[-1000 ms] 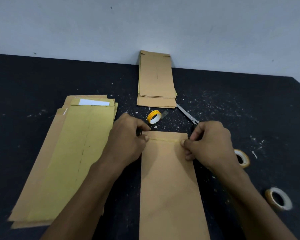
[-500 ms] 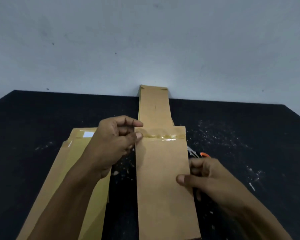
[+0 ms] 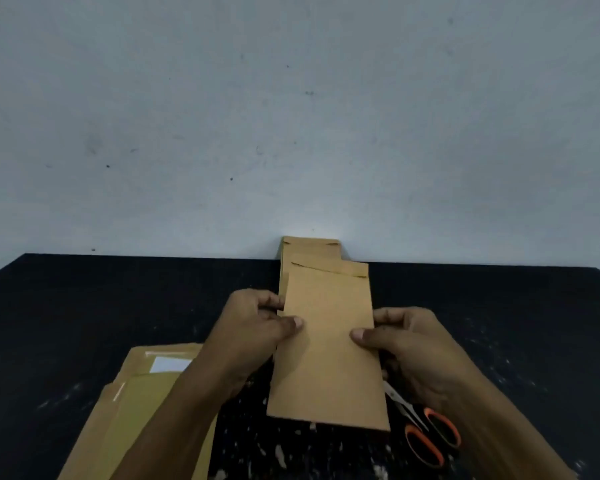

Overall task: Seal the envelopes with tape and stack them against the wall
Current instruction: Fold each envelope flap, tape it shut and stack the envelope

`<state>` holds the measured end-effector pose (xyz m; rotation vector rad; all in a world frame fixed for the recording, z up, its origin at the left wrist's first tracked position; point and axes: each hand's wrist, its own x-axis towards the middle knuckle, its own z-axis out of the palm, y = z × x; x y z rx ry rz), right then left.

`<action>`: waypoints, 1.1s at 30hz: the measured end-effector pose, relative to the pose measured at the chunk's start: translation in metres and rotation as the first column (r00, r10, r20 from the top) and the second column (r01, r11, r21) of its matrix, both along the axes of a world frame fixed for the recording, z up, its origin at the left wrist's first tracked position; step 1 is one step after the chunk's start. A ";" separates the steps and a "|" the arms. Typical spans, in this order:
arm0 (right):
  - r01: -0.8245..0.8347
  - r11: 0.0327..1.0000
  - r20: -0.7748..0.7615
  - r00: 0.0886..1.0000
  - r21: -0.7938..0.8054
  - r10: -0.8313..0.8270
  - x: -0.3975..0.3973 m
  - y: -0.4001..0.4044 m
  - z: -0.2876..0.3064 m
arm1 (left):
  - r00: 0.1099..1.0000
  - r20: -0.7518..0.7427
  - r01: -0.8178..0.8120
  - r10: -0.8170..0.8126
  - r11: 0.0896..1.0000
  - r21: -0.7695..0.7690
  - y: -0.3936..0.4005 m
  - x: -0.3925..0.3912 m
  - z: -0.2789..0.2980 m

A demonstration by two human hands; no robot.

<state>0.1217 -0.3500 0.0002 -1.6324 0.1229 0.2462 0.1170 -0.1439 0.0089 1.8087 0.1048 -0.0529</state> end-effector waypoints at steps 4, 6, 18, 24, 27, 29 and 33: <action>0.071 0.987 0.065 0.996 -0.144 -0.062 0.059 0.010 -0.006 | 0.997 0.004 -0.081 0.082 0.987 0.140 -0.001 0.057 -0.014; 0.101 0.974 0.098 0.992 -0.203 -0.083 0.088 0.014 -0.012 | 0.994 0.010 -0.105 0.105 0.976 0.190 0.000 0.081 -0.020; 0.201 0.765 0.235 0.970 -0.612 -0.068 0.147 0.022 -0.040 | 0.988 0.080 -0.150 0.131 0.933 0.326 0.001 0.133 -0.040; 0.229 0.713 0.288 0.957 -0.663 -0.040 0.126 0.019 -0.037 | 0.984 0.098 -0.171 0.147 0.935 0.311 0.010 0.123 -0.040; 0.239 0.702 0.340 0.940 -0.671 0.005 0.105 0.021 -0.032 | 0.984 0.137 -0.155 0.115 0.931 0.330 0.016 0.103 -0.031; 0.250 0.704 0.383 0.923 -0.664 0.034 0.086 0.026 -0.029 | 0.982 0.168 -0.140 0.085 0.927 0.349 0.023 0.081 -0.023; 0.253 0.742 0.470 0.878 -0.621 0.094 0.045 0.042 -0.018 | 0.974 0.218 -0.139 0.054 0.907 0.398 0.041 0.031 -0.008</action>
